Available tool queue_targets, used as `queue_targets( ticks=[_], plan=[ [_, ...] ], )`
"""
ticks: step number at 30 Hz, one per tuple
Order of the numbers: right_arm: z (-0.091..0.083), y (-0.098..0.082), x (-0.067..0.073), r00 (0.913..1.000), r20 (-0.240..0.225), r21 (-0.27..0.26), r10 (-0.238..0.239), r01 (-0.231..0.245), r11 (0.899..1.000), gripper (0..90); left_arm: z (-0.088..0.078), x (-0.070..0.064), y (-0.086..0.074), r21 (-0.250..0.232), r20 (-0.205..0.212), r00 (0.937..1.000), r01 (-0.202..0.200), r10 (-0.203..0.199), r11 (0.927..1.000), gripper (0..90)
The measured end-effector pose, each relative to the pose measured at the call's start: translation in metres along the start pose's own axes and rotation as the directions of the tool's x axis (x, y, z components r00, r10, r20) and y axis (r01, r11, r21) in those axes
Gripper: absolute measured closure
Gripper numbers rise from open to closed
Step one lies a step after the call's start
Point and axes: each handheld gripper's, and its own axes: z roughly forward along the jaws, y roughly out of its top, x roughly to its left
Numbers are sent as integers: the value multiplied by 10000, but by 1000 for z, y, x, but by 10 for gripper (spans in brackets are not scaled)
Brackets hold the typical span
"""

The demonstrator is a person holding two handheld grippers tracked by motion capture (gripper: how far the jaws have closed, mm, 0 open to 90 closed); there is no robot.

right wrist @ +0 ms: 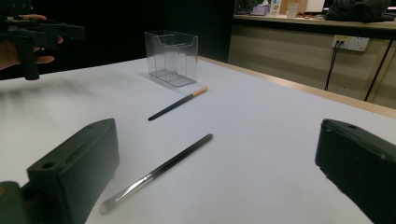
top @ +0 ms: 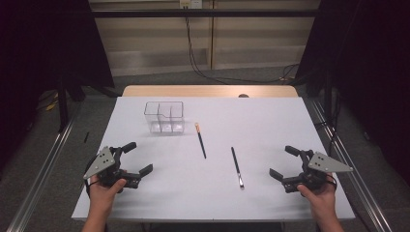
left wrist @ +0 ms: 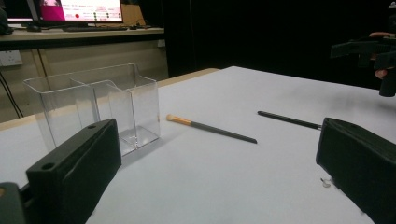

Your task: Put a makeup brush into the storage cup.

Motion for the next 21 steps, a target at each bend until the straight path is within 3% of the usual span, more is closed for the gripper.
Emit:
queue_targets(
  ticks=[21],
  plan=[
    [-2,1,-2,10000,77,-148,46,-45,9999,0,21,-3,6,63,-31,9998,195,-195,9998,0]
  ],
)
